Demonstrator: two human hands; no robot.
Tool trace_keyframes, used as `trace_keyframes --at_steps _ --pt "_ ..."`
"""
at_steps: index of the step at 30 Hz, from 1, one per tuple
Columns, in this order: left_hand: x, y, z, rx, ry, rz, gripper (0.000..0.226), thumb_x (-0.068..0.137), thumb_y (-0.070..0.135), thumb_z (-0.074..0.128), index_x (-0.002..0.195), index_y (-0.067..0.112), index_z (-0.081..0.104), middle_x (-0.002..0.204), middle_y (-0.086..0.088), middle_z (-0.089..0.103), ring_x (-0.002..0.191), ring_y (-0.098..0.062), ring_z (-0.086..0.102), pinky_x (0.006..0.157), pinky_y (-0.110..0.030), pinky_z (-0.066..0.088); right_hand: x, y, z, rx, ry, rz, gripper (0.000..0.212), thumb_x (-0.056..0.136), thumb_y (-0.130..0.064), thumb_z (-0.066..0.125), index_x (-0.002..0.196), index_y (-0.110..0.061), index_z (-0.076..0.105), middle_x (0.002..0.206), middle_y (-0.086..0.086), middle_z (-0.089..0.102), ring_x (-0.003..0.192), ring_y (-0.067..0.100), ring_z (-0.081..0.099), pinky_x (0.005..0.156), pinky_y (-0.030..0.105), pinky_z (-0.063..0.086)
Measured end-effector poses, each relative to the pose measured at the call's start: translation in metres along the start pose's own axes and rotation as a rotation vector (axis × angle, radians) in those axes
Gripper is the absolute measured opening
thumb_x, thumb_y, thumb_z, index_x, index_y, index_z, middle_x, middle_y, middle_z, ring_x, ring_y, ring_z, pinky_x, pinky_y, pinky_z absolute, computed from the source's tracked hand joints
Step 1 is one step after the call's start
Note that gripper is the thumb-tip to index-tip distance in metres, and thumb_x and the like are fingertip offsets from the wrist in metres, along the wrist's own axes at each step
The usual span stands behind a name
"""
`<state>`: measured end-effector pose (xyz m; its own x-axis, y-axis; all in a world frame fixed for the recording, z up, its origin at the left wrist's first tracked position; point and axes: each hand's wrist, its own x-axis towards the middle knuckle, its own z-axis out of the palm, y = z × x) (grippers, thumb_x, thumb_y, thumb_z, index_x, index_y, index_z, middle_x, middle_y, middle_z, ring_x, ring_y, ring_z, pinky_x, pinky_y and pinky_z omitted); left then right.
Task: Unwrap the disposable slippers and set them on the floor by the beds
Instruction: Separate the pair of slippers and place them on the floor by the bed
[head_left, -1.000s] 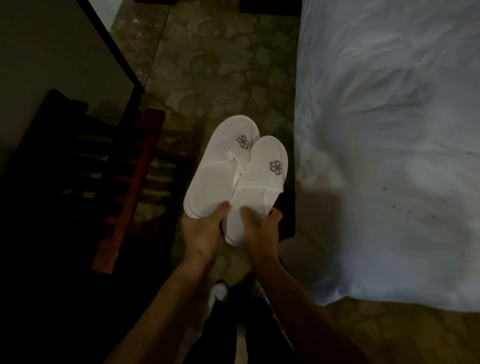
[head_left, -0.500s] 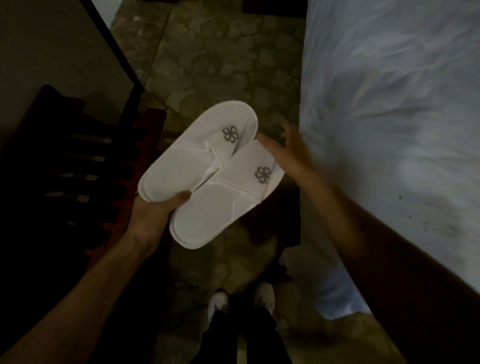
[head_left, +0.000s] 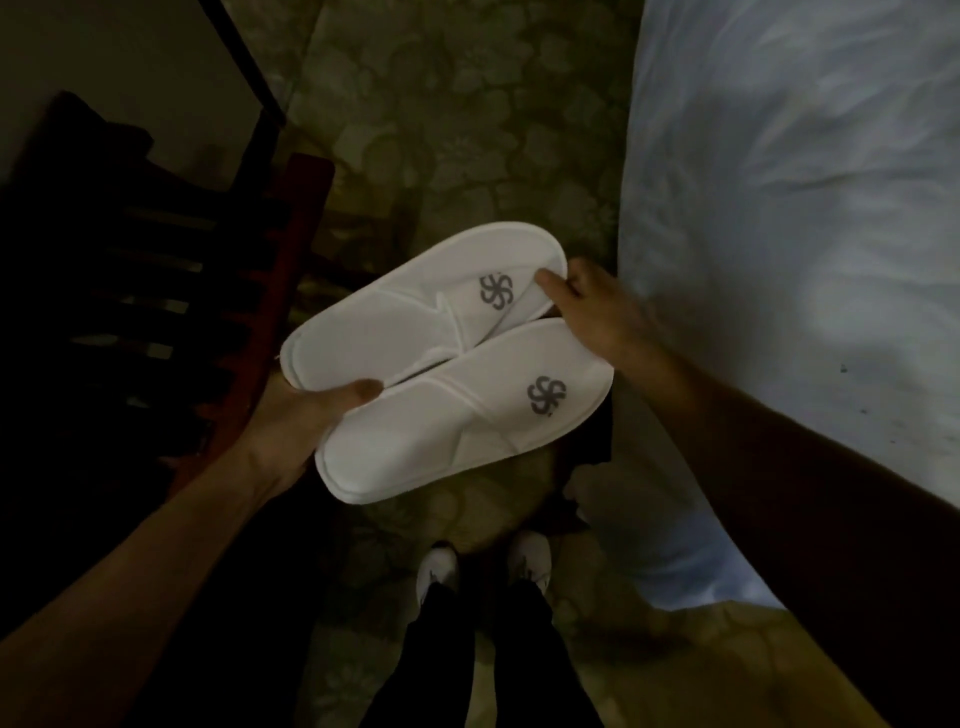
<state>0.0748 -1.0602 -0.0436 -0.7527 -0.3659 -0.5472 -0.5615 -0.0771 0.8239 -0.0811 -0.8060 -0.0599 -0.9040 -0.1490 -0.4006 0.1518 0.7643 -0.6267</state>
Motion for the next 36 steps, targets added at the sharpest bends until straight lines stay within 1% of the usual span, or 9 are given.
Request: trace_keyframes --at_steps 4,8,17,19,26,28,30,34,36 --pt "0.016 -0.002 0.001 -0.012 -0.042 0.002 0.053 0.075 0.003 0.078 0.123 0.020 0.064 0.122 -0.003 0.069 0.110 -0.019 0.066 0.094 -0.040 0.053 0.002 0.007 0.004 0.058 0.115 -0.009 0.046 0.099 -0.043 0.045 0.122 -0.005 0.055 0.120 0.012 0.059 0.107 0.024 0.055 0.080 0.022 0.031" --pt "0.035 0.000 0.005 0.015 -0.148 0.014 0.047 0.080 0.008 0.075 0.125 0.016 0.064 0.116 -0.001 0.072 0.104 -0.014 0.070 0.083 -0.030 0.058 0.008 0.017 0.008 0.121 0.180 0.009 0.048 0.097 -0.048 0.047 0.123 -0.008 0.055 0.106 0.001 0.056 0.095 0.012 0.051 0.081 0.024 0.036" --pt "0.064 -0.028 0.062 0.196 0.115 0.049 0.035 0.092 0.048 0.056 0.104 0.016 0.063 0.091 0.009 0.061 0.084 -0.008 0.058 0.066 -0.020 0.039 0.005 0.090 0.043 0.247 0.404 0.144 0.024 0.096 -0.038 0.054 0.095 -0.013 0.053 0.075 -0.007 0.050 0.067 0.008 0.049 0.050 0.013 0.033" --pt "0.073 -0.042 0.067 0.246 0.233 0.089 0.037 0.093 0.052 0.050 0.109 0.020 0.062 0.100 0.005 0.064 0.090 -0.011 0.058 0.075 -0.024 0.040 0.001 0.113 0.058 0.291 0.419 0.191 0.023 0.097 -0.037 0.053 0.097 -0.014 0.052 0.075 -0.013 0.048 0.066 0.001 0.048 0.049 0.005 0.036" --pt "0.074 -0.146 0.089 0.124 0.361 0.068 0.066 0.088 0.063 0.046 0.142 0.025 0.042 0.132 0.001 0.058 0.119 -0.019 0.057 0.100 -0.043 0.049 -0.017 0.184 0.145 0.437 0.537 0.400 0.040 0.098 -0.036 0.050 0.119 -0.003 0.058 0.110 0.013 0.064 0.103 0.023 0.059 0.081 0.026 0.038" --pt "0.076 -0.175 0.103 0.028 0.367 -0.019 0.082 0.079 0.068 0.050 0.148 0.026 0.034 0.135 -0.001 0.057 0.119 -0.022 0.058 0.098 -0.046 0.051 -0.017 0.197 0.170 0.483 0.579 0.455 0.039 0.099 -0.035 0.049 0.116 -0.001 0.057 0.104 0.013 0.063 0.098 0.021 0.057 0.079 0.026 0.038" --pt "0.079 -0.201 0.120 -0.039 0.352 -0.111 0.078 0.083 0.054 0.063 0.148 0.024 0.033 0.122 0.004 0.060 0.105 -0.018 0.063 0.085 -0.032 0.057 -0.015 0.208 0.194 0.507 0.639 0.505 0.040 0.100 -0.035 0.047 0.115 0.001 0.057 0.102 0.012 0.061 0.096 0.019 0.055 0.078 0.023 0.036" --pt "0.089 -0.254 0.153 -0.058 0.089 -0.278 0.091 0.073 0.041 0.079 0.148 0.023 0.030 0.125 -0.003 0.063 0.104 -0.021 0.065 0.079 -0.038 0.058 -0.004 0.227 0.235 0.598 0.738 0.589 0.047 0.100 -0.035 0.046 0.132 -0.001 0.051 0.134 0.019 0.056 0.124 0.030 0.052 0.104 0.029 0.037" --pt "0.097 -0.278 0.165 -0.062 -0.047 -0.338 0.076 0.076 0.031 0.080 0.142 0.019 0.043 0.115 0.000 0.069 0.100 -0.020 0.067 0.075 -0.035 0.059 0.001 0.236 0.252 0.705 0.730 0.650 0.049 0.101 -0.031 0.046 0.141 -0.003 0.042 0.140 0.016 0.051 0.129 0.027 0.048 0.102 0.023 0.035"
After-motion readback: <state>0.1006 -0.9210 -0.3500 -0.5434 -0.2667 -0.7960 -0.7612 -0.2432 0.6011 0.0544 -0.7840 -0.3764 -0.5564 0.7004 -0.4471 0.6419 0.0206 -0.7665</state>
